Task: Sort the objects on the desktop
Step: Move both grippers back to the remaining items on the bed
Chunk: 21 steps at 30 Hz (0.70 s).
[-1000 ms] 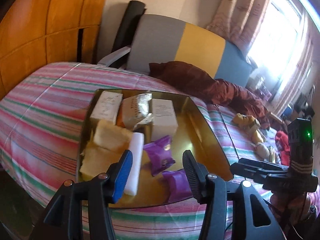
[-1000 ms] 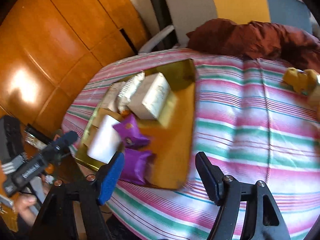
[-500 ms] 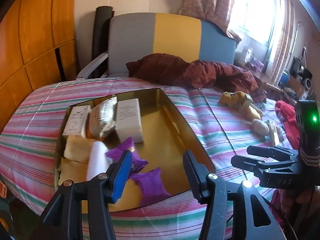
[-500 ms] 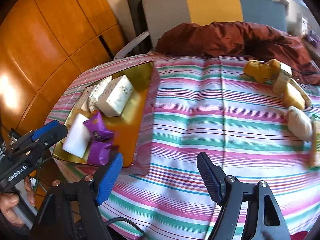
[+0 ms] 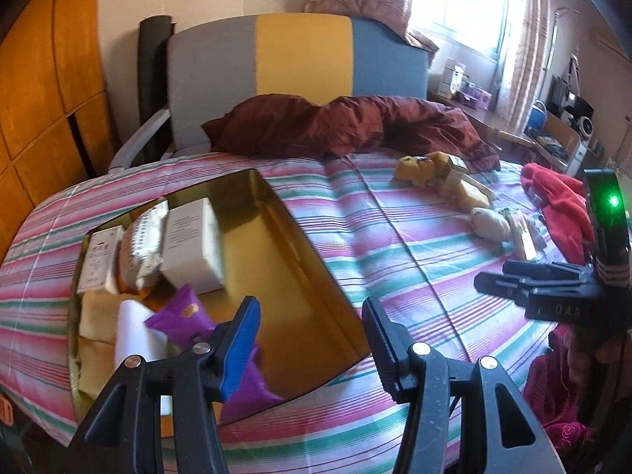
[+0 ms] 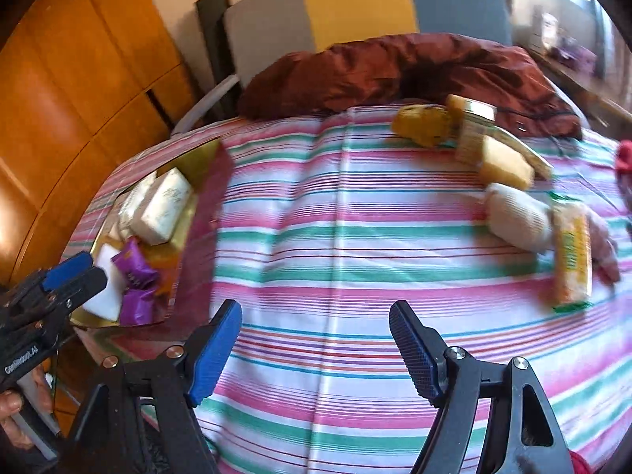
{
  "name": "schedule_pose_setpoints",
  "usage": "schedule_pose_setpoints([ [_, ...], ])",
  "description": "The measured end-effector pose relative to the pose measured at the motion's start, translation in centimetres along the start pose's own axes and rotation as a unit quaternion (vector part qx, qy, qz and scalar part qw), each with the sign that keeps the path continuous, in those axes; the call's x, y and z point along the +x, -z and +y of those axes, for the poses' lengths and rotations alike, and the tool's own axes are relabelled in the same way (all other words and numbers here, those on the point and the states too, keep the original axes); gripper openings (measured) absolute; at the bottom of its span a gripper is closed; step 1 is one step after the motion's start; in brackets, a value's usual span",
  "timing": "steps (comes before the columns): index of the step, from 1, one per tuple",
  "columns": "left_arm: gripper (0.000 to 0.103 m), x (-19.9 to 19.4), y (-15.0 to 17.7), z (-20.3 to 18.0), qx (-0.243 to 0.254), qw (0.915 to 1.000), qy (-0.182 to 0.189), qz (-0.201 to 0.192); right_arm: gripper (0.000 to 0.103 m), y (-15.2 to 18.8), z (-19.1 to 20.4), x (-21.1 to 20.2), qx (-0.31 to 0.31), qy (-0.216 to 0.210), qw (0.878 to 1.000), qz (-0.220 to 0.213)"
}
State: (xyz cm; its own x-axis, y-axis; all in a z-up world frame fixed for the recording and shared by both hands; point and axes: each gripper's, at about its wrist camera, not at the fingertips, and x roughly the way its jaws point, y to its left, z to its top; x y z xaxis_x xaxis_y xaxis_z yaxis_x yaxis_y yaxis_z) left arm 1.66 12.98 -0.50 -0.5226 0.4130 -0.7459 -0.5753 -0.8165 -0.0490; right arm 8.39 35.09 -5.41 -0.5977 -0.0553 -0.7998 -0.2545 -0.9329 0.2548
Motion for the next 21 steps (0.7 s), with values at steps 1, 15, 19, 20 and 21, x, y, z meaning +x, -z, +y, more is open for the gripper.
schedule_pose_setpoints([
  [1, 0.054, 0.1, 0.0, -0.3, 0.003, 1.0, 0.004, 0.001, 0.078, 0.0, -0.9, -0.2, 0.009, 0.007, 1.0, 0.0],
  [15, 0.054, 2.4, -0.6, -3.7, 0.038, 0.9984, 0.035, 0.023, 0.078, -0.3, -12.3, -3.5, 0.115, 0.083, 0.99, -0.01],
  [19, 0.054, 3.2, -0.7, -4.5, 0.04, 0.9973, 0.049, 0.037, 0.078, -0.7, -15.1, -3.4, 0.133, 0.106, 0.985, -0.009],
  [20, 0.054, 3.3, -0.8, -4.7, 0.041, 0.997, 0.052, 0.04, 0.078, -0.9, -15.8, -3.2, 0.13, 0.113, 0.985, -0.006],
  [21, 0.054, 3.5, -0.8, -4.9, 0.042, 0.9967, 0.055, 0.042, 0.079, -1.1, -16.2, -2.9, 0.128, 0.117, 0.985, -0.003],
])
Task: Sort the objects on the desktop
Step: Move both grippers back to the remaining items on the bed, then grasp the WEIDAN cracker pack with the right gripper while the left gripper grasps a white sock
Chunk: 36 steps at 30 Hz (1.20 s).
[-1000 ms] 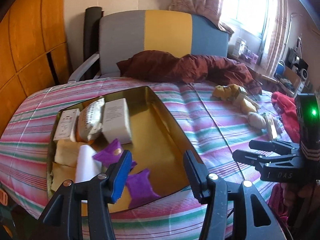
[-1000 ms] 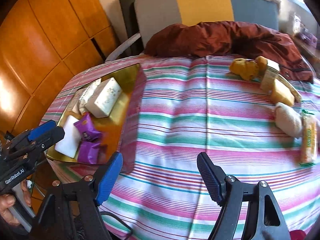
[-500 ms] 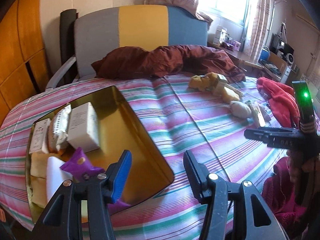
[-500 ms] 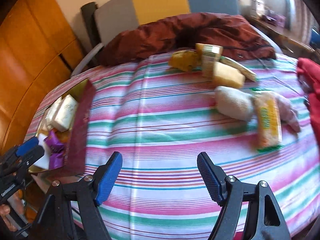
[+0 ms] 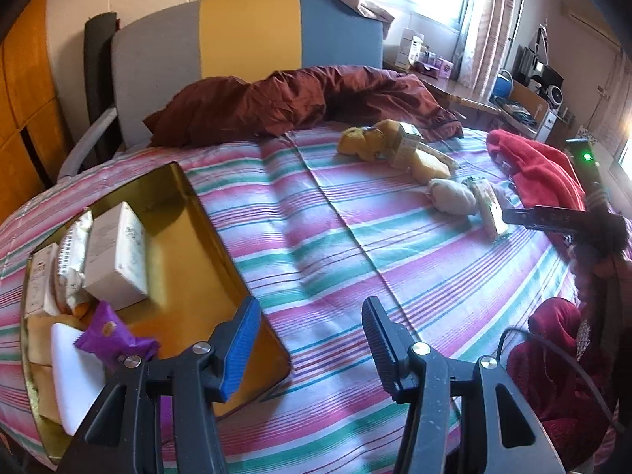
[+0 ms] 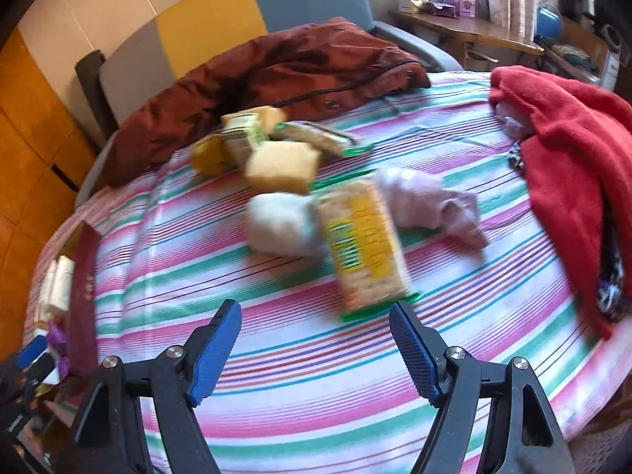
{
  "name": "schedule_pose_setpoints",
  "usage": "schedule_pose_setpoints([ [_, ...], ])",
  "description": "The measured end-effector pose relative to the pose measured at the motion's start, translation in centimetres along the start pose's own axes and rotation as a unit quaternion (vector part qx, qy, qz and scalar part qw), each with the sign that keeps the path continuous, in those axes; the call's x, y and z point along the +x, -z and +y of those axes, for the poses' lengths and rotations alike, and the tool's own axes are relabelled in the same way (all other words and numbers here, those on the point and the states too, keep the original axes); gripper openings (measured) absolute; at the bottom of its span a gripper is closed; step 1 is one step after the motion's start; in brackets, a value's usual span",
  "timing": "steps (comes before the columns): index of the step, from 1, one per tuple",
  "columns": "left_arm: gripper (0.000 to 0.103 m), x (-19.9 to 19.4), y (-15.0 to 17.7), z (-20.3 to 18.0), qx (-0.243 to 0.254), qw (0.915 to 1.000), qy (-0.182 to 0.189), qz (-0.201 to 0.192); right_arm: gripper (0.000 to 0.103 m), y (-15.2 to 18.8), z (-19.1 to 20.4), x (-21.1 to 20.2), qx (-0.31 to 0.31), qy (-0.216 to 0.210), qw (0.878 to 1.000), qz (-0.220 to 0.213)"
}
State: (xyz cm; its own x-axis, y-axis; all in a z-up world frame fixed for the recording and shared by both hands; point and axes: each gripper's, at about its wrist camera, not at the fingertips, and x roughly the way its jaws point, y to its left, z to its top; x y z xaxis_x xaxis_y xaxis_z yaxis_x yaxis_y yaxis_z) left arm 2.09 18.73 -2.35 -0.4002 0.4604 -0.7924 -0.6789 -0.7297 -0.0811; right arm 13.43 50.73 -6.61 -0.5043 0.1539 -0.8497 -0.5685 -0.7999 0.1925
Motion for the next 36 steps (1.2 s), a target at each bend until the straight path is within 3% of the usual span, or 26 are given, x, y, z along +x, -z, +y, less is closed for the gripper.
schedule_pose_setpoints([
  [4, 0.054, 1.0, -0.5, -0.7, 0.003, 0.9999, 0.008, 0.011, 0.082, -1.2, -1.0, 1.7, -0.018, 0.017, 1.0, 0.001],
  [9, 0.055, 2.6, -1.4, -1.9, 0.006, 0.9992, 0.026, 0.029, 0.081, -2.0, -0.4, 4.0, -0.078, 0.071, 0.994, 0.0],
  [13, 0.055, 4.0, -2.4, -3.3, 0.011, 0.998, 0.046, 0.043, 0.072, -2.2, 0.2, 5.8, -0.112, 0.087, 0.99, 0.016],
  [15, 0.055, 4.8, -3.1, -4.2, 0.017, 0.9973, 0.055, 0.046, 0.061, -2.3, 0.3, 6.4, -0.12, 0.101, 0.987, 0.019],
  [16, 0.055, 5.1, -3.4, -4.7, 0.02, 0.997, 0.059, 0.047, 0.048, -2.4, 0.2, 6.5, -0.12, 0.098, 0.988, 0.022],
  [23, 0.055, 7.8, -6.6, -8.6, 0.049, 0.9927, 0.1, 0.047, 0.048, -2.5, 0.4, 5.7, -0.12, 0.079, 0.99, 0.017],
  [30, 0.063, 11.5, -9.5, -12.6, 0.081, 0.9858, 0.137, 0.053, 0.048, -3.4, -1.4, 3.5, -0.066, 0.06, 0.996, -0.015],
  [36, 0.065, 15.0, -11.2, -15.4, 0.091, 0.9828, 0.145, 0.07, 0.048, -4.2, -3.1, 1.8, -0.022, 0.054, 0.997, -0.043],
])
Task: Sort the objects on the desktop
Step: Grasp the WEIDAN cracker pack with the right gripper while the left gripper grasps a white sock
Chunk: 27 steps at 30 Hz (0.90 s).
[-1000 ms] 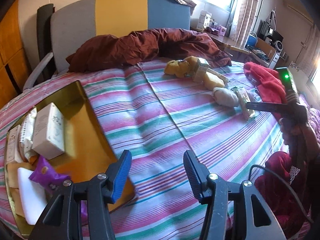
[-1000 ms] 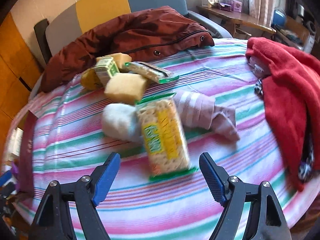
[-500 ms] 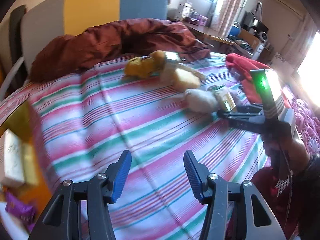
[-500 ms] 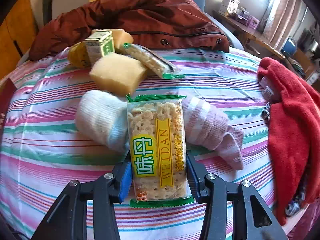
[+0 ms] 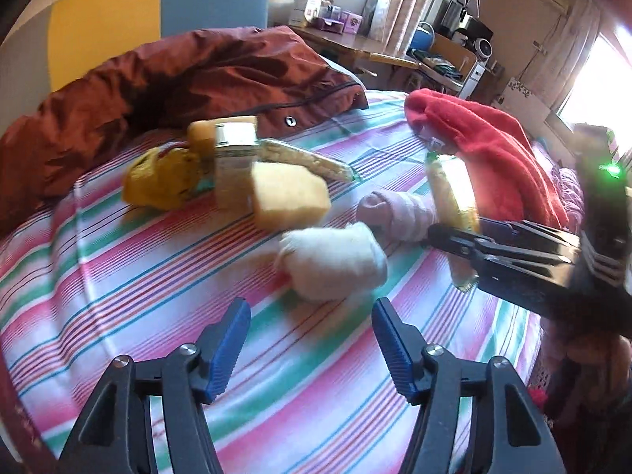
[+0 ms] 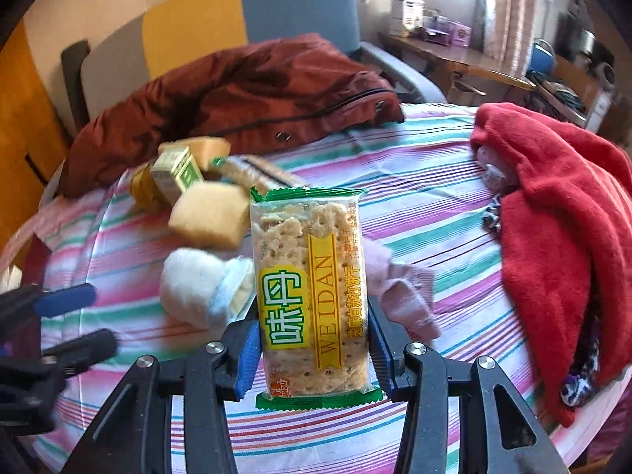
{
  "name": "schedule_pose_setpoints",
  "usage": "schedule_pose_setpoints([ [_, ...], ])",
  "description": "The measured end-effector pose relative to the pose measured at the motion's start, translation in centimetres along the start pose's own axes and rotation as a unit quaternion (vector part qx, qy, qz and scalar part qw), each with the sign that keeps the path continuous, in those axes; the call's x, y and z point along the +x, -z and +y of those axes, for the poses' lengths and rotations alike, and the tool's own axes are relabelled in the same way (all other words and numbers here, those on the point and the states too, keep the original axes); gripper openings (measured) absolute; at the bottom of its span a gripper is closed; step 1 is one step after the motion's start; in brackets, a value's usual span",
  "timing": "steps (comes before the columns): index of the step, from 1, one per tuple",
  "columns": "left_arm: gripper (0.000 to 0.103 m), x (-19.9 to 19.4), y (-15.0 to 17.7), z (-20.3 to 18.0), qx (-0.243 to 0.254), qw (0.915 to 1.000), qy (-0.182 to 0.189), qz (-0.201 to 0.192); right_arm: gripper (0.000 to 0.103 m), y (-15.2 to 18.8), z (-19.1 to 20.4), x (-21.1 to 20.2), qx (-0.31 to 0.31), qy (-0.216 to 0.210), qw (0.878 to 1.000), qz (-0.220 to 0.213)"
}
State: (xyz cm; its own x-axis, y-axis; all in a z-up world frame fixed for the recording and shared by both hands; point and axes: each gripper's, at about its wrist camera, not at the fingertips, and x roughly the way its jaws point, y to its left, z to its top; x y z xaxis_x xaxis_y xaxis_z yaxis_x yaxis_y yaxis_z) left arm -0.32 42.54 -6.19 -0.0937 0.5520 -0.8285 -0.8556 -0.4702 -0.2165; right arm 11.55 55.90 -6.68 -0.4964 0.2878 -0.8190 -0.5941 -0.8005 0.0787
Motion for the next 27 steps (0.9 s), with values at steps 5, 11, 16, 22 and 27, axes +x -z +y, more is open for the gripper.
schedule_pose_setpoints([
  [5, 0.073, 1.9, -1.5, -1.0, 0.0, 1.0, 0.008, 0.001, 0.048, -0.4, -1.2, -0.6, 0.021, 0.005, 1.0, -0.009],
  [11, 0.082, 4.4, -2.7, -2.4, 0.015, 0.9998, -0.01, 0.011, 0.048, -0.5, -2.0, -0.9, 0.033, 0.003, 0.999, -0.011],
  [16, 0.082, 6.7, -2.9, -2.2, 0.022, 0.9981, -0.048, 0.032, 0.048, -0.6, -1.8, -1.1, 0.029, 0.002, 0.999, -0.015],
  [22, 0.072, 6.7, -2.2, -1.0, 0.008, 0.9994, -0.016, 0.029, 0.048, -0.6, -1.3, -1.1, 0.015, -0.001, 1.0, -0.016],
  [27, 0.072, 5.3, -0.8, 0.2, -0.012, 0.9994, -0.024, 0.02, 0.048, -0.5, -0.4, -1.3, -0.007, -0.015, 1.0, -0.023],
])
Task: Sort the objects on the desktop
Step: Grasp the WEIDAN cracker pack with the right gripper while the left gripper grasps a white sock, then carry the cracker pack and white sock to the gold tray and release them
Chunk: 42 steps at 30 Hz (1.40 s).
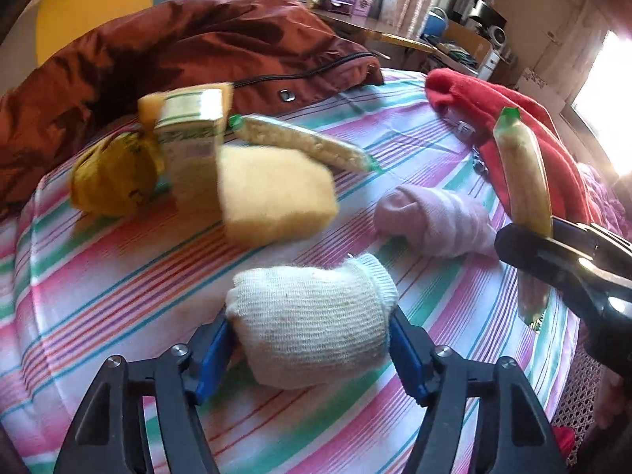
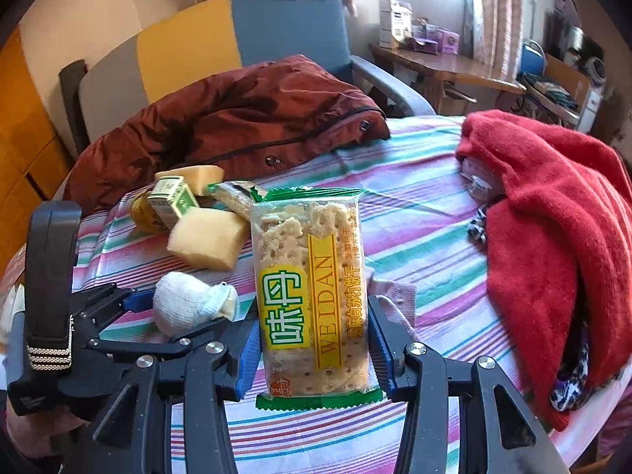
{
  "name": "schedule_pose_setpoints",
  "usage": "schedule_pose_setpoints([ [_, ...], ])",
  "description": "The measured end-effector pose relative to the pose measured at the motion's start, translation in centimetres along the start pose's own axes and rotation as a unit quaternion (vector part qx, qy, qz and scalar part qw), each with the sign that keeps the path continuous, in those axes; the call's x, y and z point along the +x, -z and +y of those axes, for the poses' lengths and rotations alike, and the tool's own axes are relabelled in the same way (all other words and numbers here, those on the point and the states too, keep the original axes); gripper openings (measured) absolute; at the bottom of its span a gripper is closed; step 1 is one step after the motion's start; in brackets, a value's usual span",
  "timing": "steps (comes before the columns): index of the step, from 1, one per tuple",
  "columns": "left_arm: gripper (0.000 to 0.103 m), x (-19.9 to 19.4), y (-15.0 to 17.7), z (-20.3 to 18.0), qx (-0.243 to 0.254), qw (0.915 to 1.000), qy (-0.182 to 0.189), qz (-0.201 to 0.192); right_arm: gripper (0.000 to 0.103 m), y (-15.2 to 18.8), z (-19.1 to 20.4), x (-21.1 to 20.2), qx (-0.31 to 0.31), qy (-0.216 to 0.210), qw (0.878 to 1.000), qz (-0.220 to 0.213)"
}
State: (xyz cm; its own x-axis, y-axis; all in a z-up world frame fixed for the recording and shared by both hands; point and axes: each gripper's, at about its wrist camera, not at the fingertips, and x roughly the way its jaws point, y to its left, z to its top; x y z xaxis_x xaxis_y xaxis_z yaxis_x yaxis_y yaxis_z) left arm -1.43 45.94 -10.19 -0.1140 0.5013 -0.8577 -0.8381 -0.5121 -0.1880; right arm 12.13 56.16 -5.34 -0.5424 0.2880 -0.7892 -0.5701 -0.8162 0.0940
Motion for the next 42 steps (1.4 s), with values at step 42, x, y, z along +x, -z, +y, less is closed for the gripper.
schedule_pose_setpoints([
  [42, 0.072, -21.8, 16.4, 14.1, -0.171, 0.9654, -0.142, -0.136, 0.048, 4.3, 16.9, -3.1, -0.174, -0.15, 0.973, 0.02],
])
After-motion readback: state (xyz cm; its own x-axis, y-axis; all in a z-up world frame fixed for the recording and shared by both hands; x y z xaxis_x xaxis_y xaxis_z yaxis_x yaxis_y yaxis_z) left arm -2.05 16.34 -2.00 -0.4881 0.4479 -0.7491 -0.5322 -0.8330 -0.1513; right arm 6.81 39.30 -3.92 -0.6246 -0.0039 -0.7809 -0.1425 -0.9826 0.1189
